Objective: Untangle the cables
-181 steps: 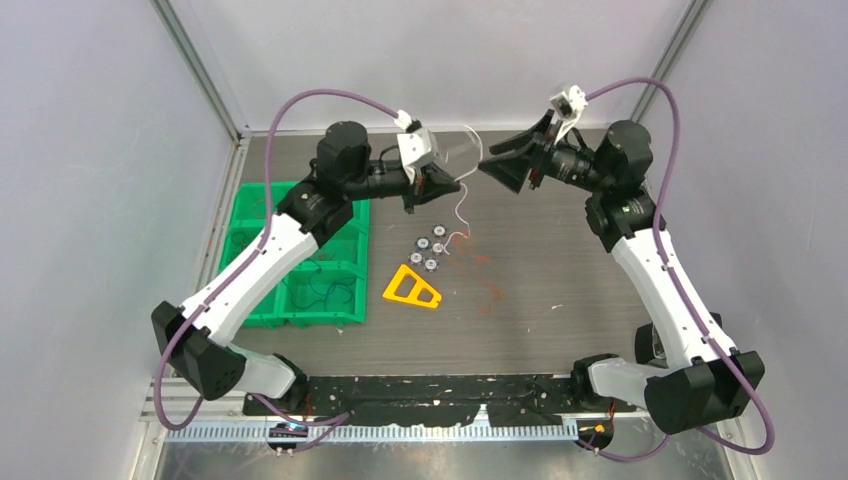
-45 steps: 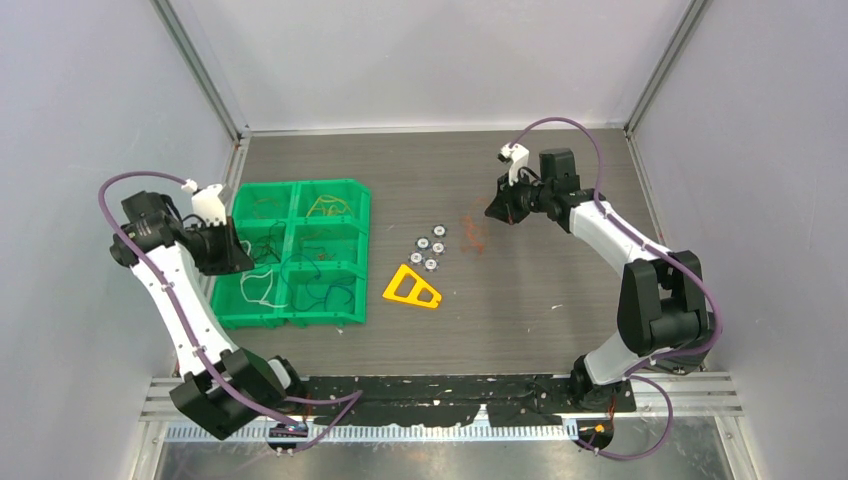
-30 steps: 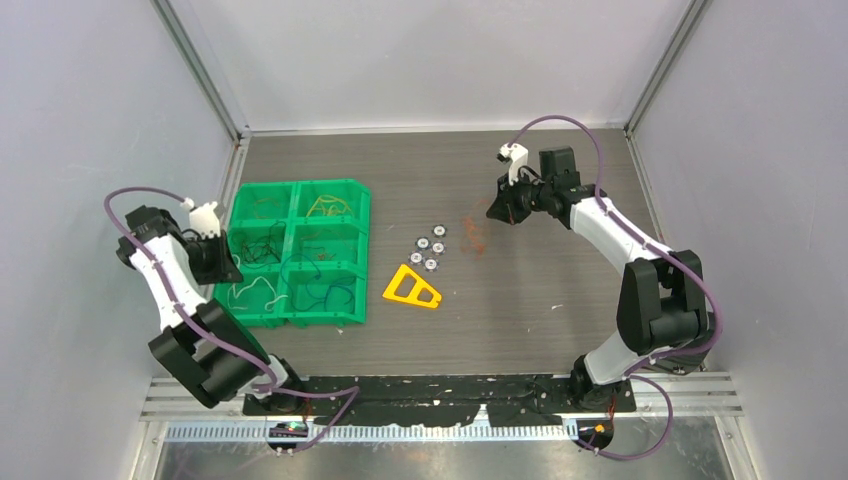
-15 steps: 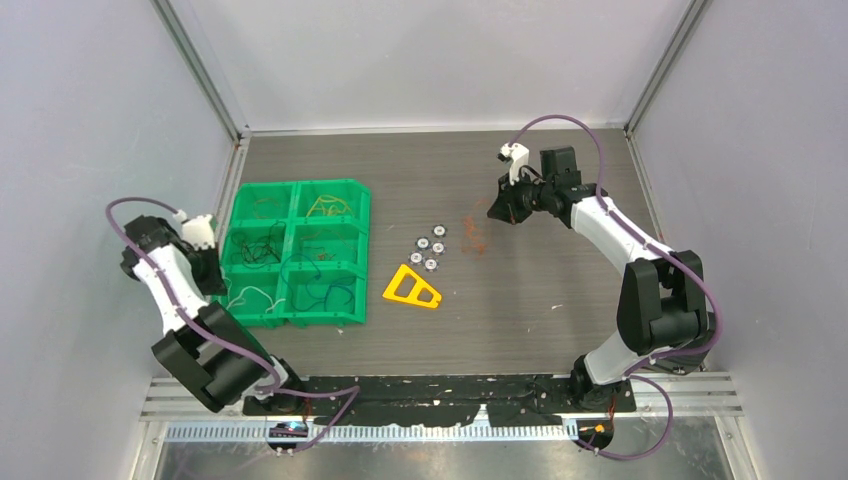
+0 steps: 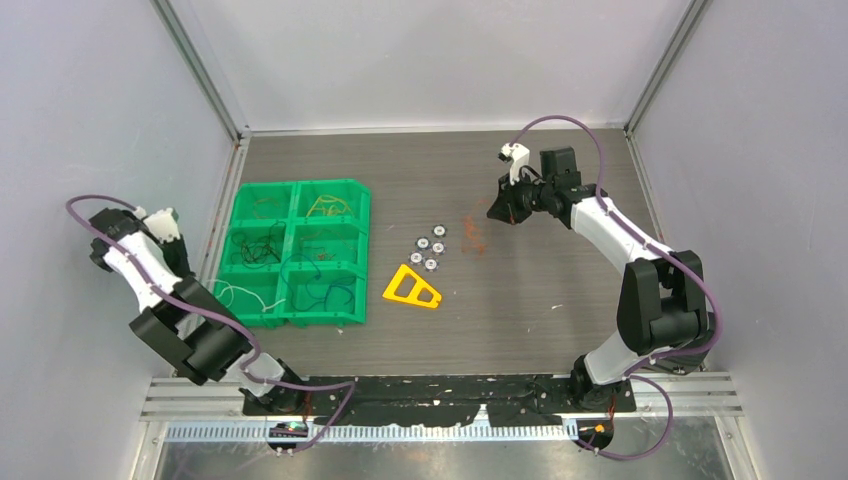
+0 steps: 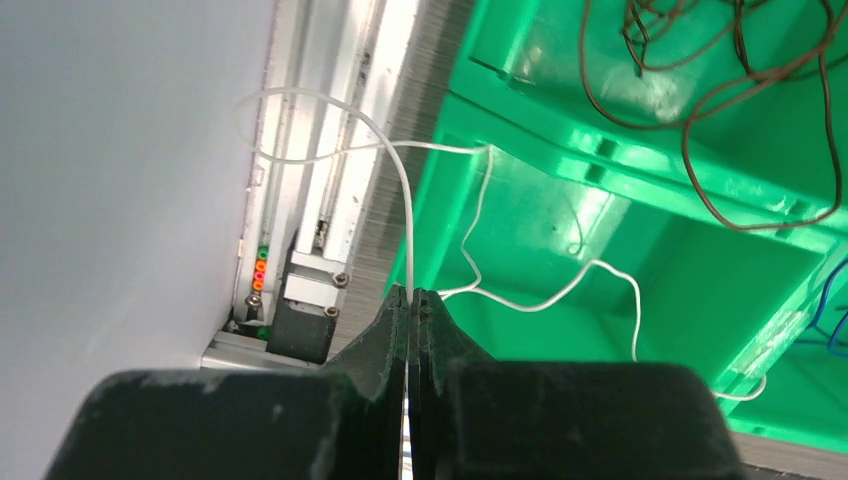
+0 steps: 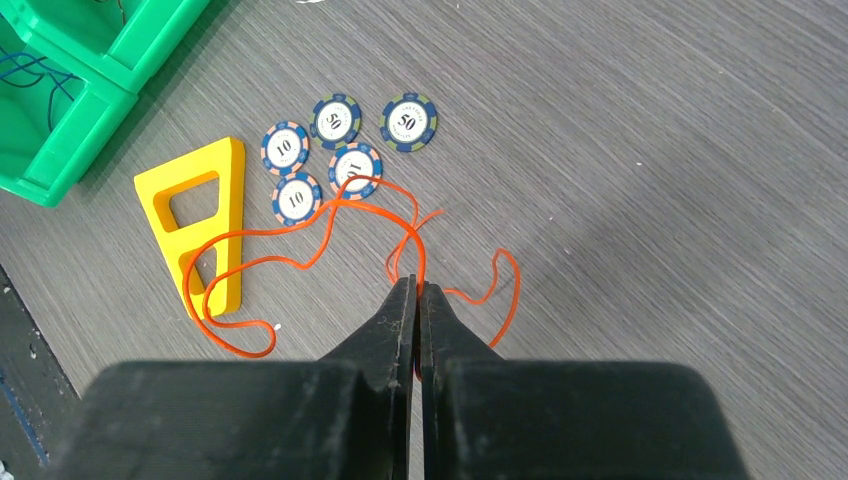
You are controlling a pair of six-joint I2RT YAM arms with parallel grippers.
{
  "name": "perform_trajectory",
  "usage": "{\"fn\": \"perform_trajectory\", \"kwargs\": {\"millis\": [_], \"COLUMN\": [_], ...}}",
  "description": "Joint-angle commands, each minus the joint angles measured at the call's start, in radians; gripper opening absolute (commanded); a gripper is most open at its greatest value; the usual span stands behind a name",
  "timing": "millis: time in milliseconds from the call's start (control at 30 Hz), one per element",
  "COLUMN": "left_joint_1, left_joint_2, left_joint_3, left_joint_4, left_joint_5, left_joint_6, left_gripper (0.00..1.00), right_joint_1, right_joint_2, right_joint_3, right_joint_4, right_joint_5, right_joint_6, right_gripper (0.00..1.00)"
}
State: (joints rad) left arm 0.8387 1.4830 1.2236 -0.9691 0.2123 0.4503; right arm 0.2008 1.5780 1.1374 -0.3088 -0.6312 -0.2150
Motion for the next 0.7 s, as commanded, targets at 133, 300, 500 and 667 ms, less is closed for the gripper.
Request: {"fn": "perform_trajectory", "kwargs": {"millis": [133, 300, 500, 667], "left_joint_1": [0.071, 0.071, 0.032, 0.048], "left_joint_2": [0.079, 0.012, -0.058, -0.114], "left_joint_3": [0.132, 0.124, 0.18, 0.214], "left_joint_4": [-0.1, -0.163, -0.405, -0.439], "left_joint_5": [0.171, 0.35, 0.662, 0.712], "left_joint_6": [-0.047, -0.022, 0.096, 0.071], "left_gripper": [0.0, 0.0, 0.0, 0.0], "right_joint_1": [-0.004, -0.002, -0.001, 0.003], "right_joint_2": [-0.046, -0.04, -0.036, -0.029], "right_joint_3": [-0.003, 0.001, 0.011, 0.022], "right_joint_4": [0.025, 0.025, 0.025, 0.024], "right_joint_5": [-0.004, -0.004, -0.006, -0.011], "right_joint_6": [0.006, 0.013, 0.01, 0.006], "right_gripper": [0.05, 0.05, 0.05, 0.06]}}
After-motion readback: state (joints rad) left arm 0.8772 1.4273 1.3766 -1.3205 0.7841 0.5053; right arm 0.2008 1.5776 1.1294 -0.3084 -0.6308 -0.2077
